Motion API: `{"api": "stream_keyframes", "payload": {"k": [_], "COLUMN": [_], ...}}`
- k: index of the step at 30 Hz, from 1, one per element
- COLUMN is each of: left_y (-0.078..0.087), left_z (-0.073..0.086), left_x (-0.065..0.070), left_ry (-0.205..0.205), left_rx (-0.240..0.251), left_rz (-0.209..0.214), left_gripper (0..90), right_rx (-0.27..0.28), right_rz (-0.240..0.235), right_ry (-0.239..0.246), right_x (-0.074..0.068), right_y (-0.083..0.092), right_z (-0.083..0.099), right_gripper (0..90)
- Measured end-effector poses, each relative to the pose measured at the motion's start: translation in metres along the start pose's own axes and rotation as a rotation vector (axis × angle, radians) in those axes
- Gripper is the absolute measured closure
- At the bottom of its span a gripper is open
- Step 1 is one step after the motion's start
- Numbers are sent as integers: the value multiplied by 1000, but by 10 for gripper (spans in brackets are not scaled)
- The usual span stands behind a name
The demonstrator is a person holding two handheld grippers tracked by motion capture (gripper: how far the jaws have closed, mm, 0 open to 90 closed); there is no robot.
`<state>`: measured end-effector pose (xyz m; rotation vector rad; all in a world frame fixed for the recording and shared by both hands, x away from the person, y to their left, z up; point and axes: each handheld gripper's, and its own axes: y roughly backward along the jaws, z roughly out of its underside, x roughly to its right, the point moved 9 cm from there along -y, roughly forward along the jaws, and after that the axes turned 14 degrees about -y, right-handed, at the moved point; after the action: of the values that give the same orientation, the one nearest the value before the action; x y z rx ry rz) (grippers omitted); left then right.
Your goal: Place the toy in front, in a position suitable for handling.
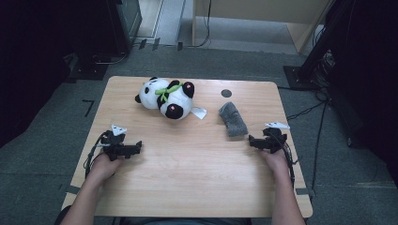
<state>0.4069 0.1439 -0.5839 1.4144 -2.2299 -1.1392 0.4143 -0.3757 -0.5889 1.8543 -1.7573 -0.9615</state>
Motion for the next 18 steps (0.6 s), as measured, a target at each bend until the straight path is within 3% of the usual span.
{"api": "stream_keyframes", "payload": {"k": [18], "left_y": [0], "left_z": [0], "left_x": [1], "left_ry": [6], "left_rx": [-2], "left_rz": [-4], "left_gripper": [0], "right_rx": [1], "right_rz": [-4], "right_ry": [2], "right_x": [-1], "right_y": [0], "right_z": [0], "right_gripper": [0]}}
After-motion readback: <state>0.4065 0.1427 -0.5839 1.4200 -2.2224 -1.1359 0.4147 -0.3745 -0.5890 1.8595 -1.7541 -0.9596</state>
